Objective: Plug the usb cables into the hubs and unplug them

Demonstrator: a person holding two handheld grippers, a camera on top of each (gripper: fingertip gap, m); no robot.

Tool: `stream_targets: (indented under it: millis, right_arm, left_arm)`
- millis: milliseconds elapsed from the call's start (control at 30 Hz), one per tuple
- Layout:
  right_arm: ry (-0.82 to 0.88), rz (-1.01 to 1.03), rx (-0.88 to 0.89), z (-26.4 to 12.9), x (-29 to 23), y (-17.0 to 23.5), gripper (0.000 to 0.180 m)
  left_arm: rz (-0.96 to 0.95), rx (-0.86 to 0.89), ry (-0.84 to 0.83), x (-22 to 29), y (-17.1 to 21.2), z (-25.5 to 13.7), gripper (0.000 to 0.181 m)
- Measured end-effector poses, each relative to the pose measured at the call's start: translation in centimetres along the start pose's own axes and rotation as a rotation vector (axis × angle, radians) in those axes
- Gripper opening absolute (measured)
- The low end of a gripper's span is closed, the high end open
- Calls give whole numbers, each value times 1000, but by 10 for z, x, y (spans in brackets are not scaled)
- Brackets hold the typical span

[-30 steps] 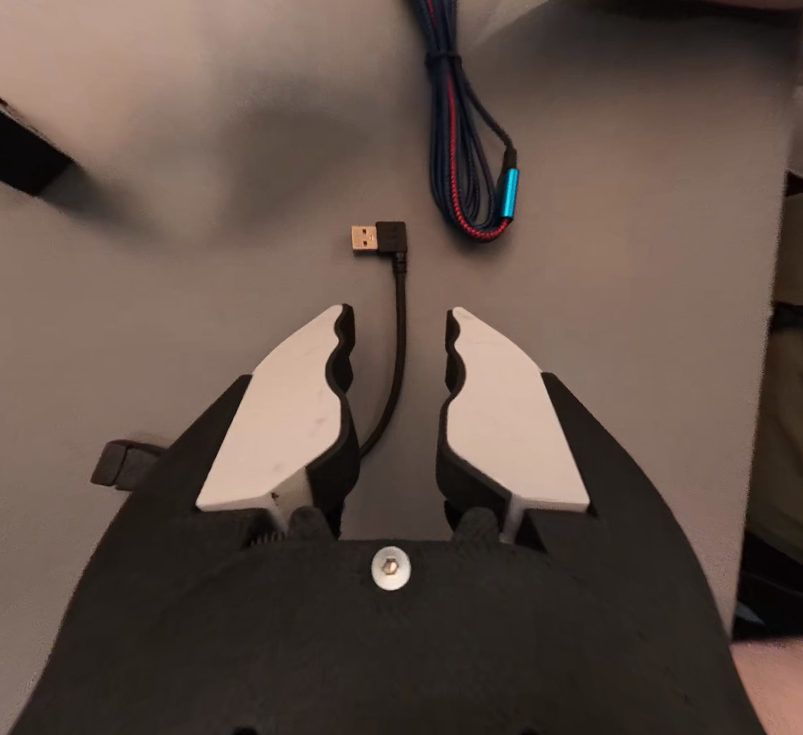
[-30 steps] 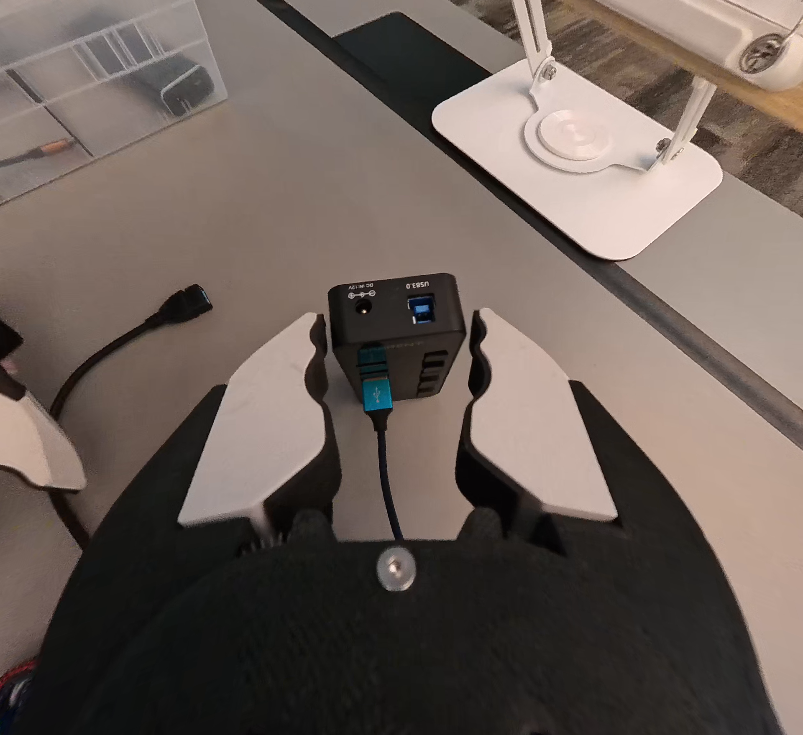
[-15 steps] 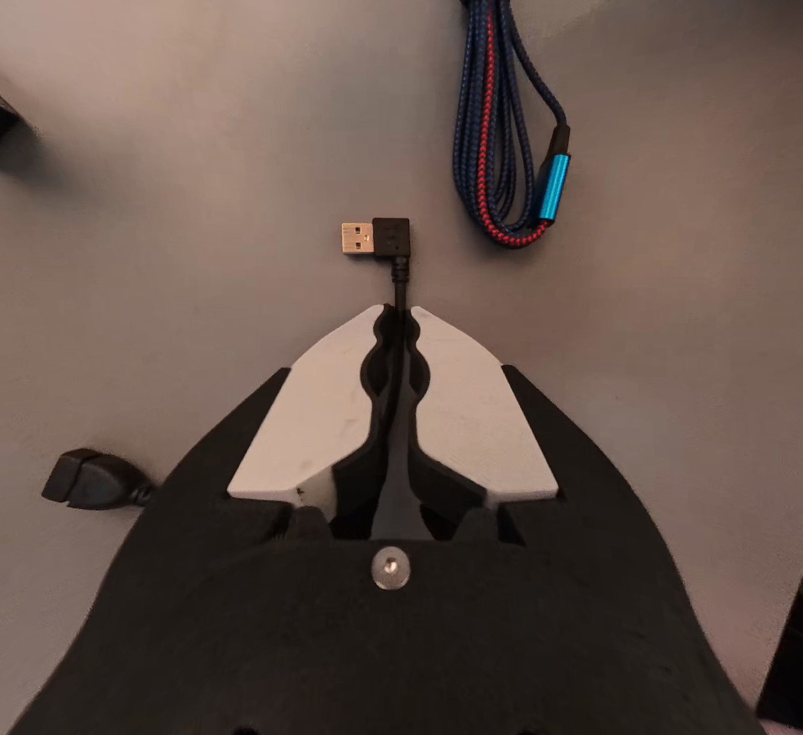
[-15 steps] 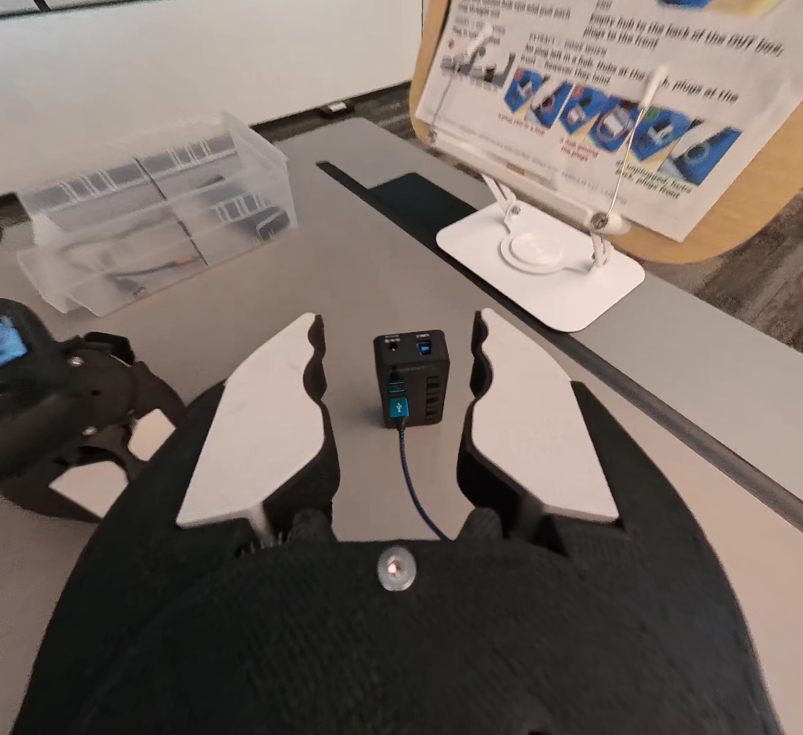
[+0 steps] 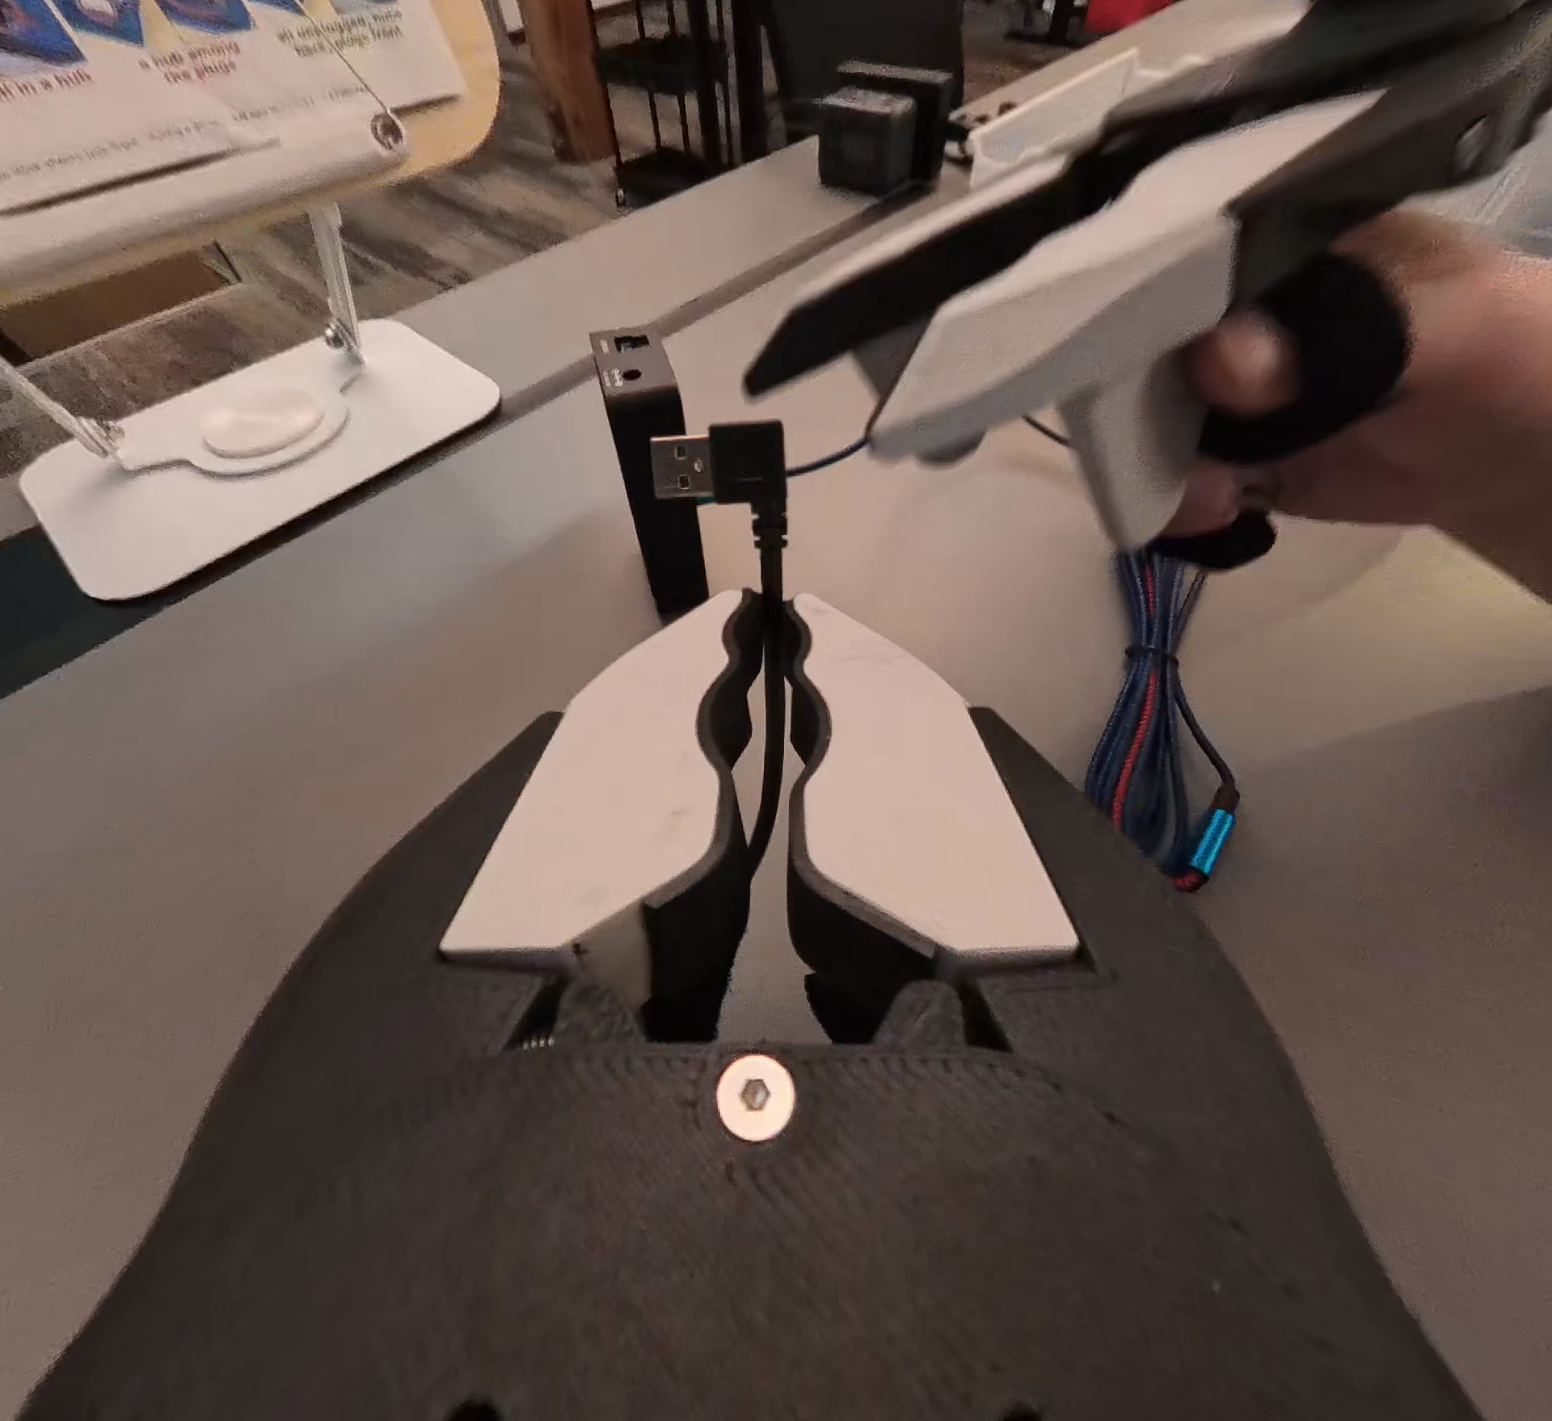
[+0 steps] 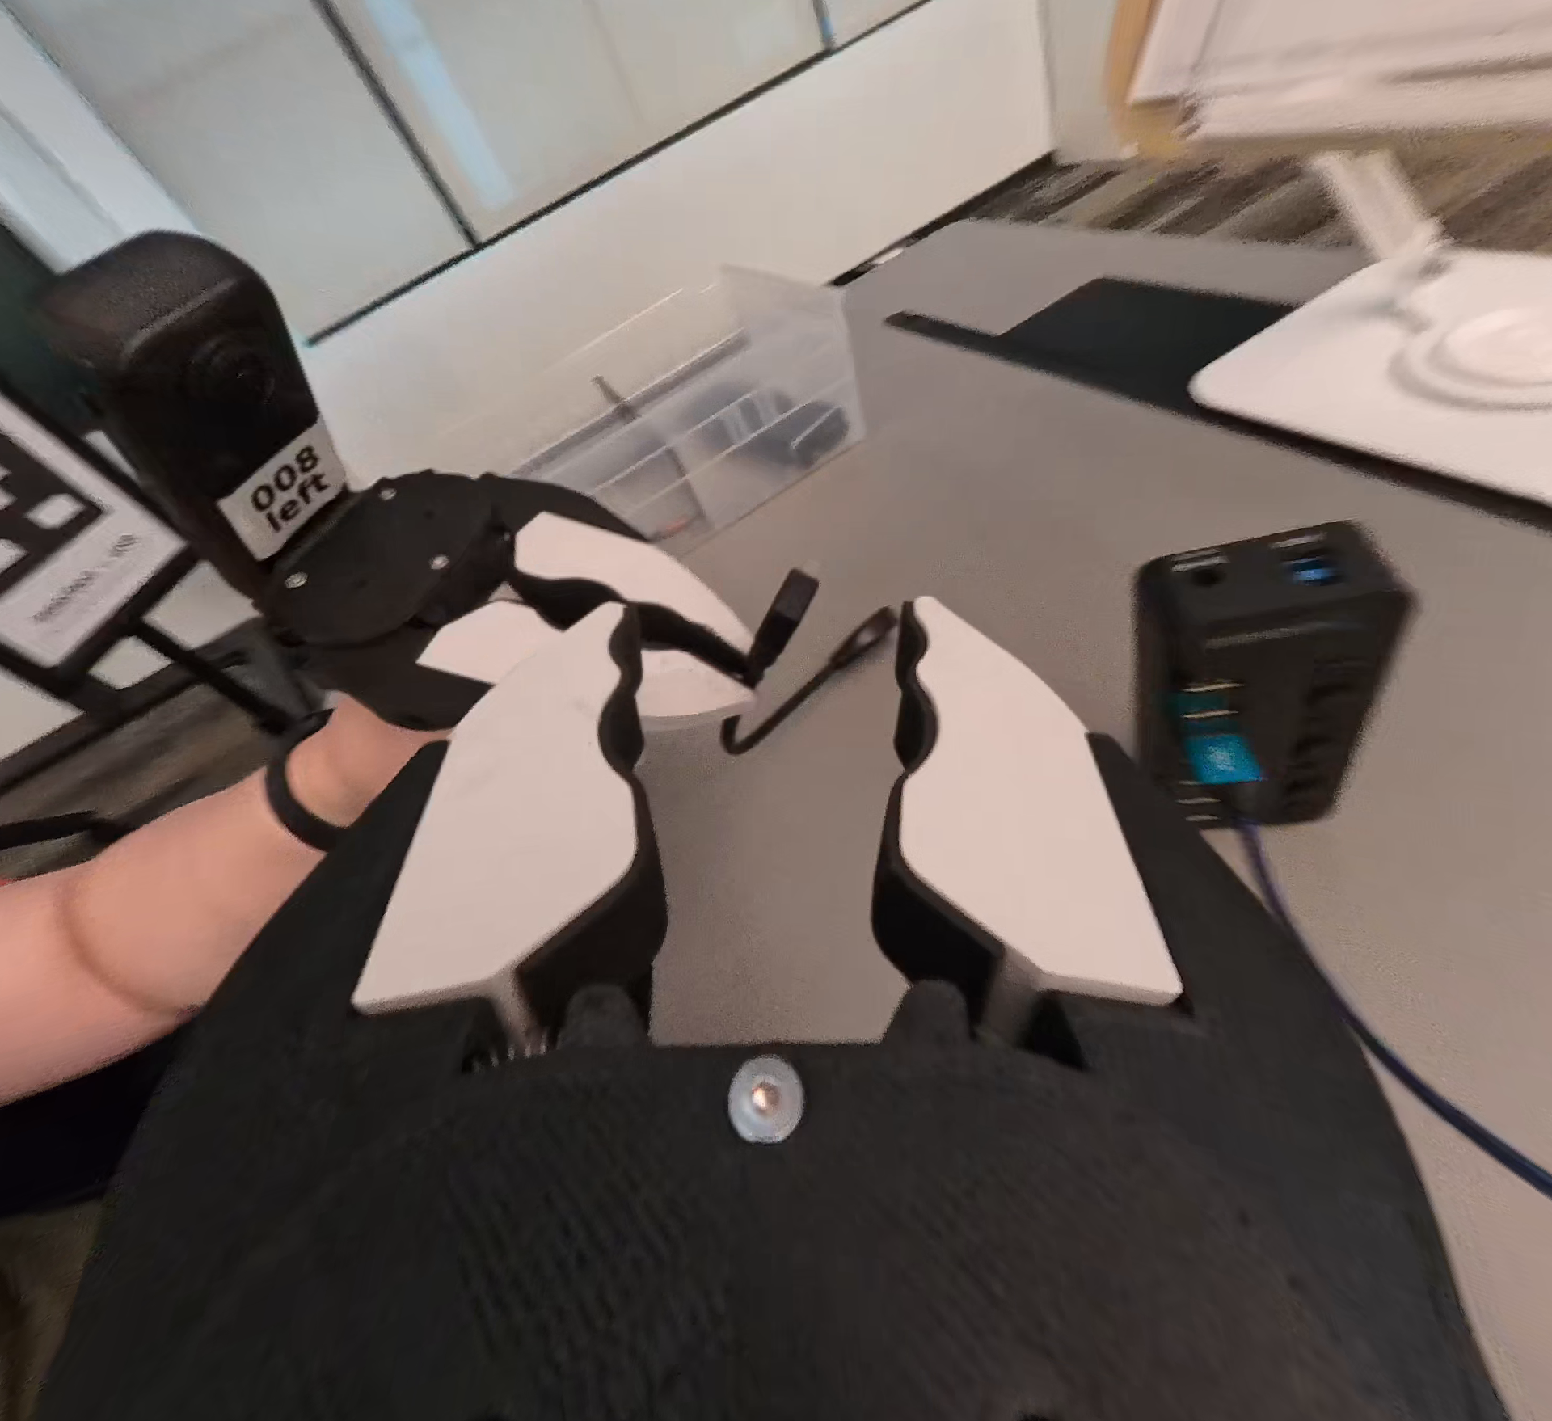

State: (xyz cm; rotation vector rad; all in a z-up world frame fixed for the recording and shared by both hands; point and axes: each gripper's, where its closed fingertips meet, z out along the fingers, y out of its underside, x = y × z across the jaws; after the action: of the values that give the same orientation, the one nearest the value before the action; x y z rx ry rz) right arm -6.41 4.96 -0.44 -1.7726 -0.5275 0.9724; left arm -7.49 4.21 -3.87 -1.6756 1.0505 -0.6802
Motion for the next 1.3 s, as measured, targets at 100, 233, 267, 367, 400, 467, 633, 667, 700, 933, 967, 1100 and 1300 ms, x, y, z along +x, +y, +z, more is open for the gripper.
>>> stream_targets:
  millis: [100,233,267,367,400,467,633,667,700,933,967,1100,1300]
  right_arm:
    - [-102,97,-20,13,-10,14,47]
    - [-171,131,39,11,-12,11,11]
    - [-206,118,54,9,-17,8,10]
    - [-173,-65,50,3,-20,1,9]
    - [-167,-163,48,0,-24,-1,8]
    - [-189,-332,8,-4,-35,0,8]
    - [-309,-639,-117,-14,-60,19,8]
    - [-317,-679,-116,-15,-63,21,8]
    - [-315,-703,-119,-15,-64,23,8]
    - [-383,-714,-102,-18,-70,29,8]
    - [-382,-718,-82,-18,-71,27,8]
    - [-357,-706,-14,-21,-72,16,18]
    - [-334,-726,-1,-23,-74,10,18]
  left_arm:
    - [31,35,-20,2,-5,-3,3]
    - [59,77,-4,11,-10,-2,3]
    - [61,106,5,13,-13,-4,3]
    - [13,166,64,16,-24,-14,8]
    - [-7,196,94,15,-30,-21,21]
    - [-16,248,167,13,-38,-37,32]
    - [99,309,313,27,-41,-61,25]
    - [148,299,316,33,-38,-60,21]
    - [189,287,320,38,-35,-59,18]
    - [250,238,358,50,-26,-56,5]
    - [256,243,362,51,-27,-57,4]
    - [237,272,340,47,-33,-61,3]
    - [238,264,360,48,-30,-61,3]
